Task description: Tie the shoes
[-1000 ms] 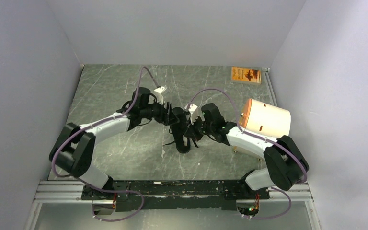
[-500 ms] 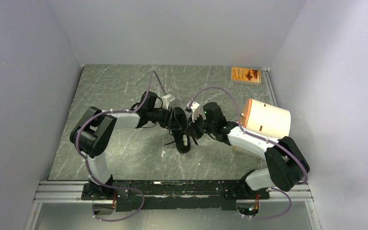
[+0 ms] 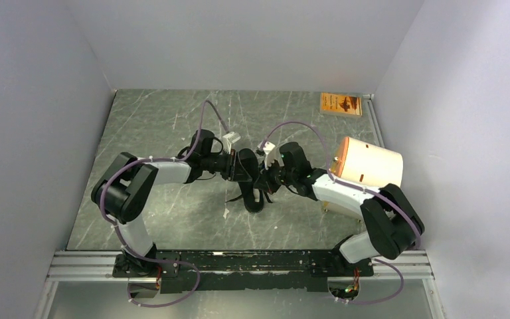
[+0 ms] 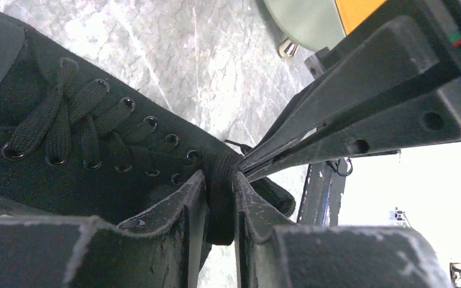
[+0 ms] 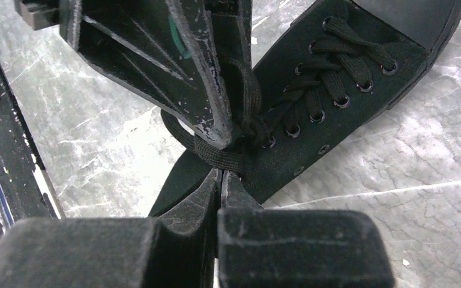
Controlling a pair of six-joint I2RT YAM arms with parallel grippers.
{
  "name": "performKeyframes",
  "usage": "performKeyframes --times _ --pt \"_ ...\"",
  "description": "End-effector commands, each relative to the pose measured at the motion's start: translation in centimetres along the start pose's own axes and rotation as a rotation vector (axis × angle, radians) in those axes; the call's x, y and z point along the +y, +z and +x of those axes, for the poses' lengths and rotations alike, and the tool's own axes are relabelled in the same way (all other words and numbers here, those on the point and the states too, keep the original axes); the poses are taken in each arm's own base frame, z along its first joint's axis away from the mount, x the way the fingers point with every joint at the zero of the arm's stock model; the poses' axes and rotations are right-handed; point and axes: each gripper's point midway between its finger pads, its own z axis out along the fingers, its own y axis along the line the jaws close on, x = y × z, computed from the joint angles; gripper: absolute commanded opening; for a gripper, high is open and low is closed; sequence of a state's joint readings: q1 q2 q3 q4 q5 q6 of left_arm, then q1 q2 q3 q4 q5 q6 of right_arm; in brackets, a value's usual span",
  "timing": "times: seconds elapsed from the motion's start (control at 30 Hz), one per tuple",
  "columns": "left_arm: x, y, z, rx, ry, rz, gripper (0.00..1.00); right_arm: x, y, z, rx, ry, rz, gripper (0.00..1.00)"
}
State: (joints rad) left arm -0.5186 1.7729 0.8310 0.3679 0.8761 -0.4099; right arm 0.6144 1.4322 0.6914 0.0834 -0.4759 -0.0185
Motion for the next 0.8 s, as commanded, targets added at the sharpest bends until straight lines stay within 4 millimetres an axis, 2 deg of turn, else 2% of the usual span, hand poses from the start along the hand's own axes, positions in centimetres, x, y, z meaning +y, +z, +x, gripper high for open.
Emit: performKeyframes --times 0.0,0.13,0.3,0.43,0.7,0.77 --pt "-1.7 -0.5 -1.5 -0.059 0.05 0.06 0.28 -0.2 0.4 -1.4 -0.044 0.031 -0.002 0.0" --pt "-1.2 -0.4 -0.8 -0.043 0.04 0.053 0.3 -0.6 0.6 -1.6 -0.055 0.066 0.02 0.0" --pt "-0.8 -0.4 -0.6 -0.04 0.04 0.026 0.46 -0.8 1.1 -1.5 -0.054 0.094 0.025 0.0" --pt "-0.6 -0.5 -0.3 -0.033 0.047 0.019 0.54 -1.2 1.0 -1.3 -0.049 0.097 0.041 0.0" --pt "0.0 -0.3 -0.1 -0.027 0.047 0.0 0.48 -1.1 0.8 -1.4 -0.059 0.108 0.033 0.0" --pt "0.4 -0.2 0.0 -0.02 0.046 -0.012 0.43 -1.0 0.8 -1.4 -0.06 0.106 0.028 0.0"
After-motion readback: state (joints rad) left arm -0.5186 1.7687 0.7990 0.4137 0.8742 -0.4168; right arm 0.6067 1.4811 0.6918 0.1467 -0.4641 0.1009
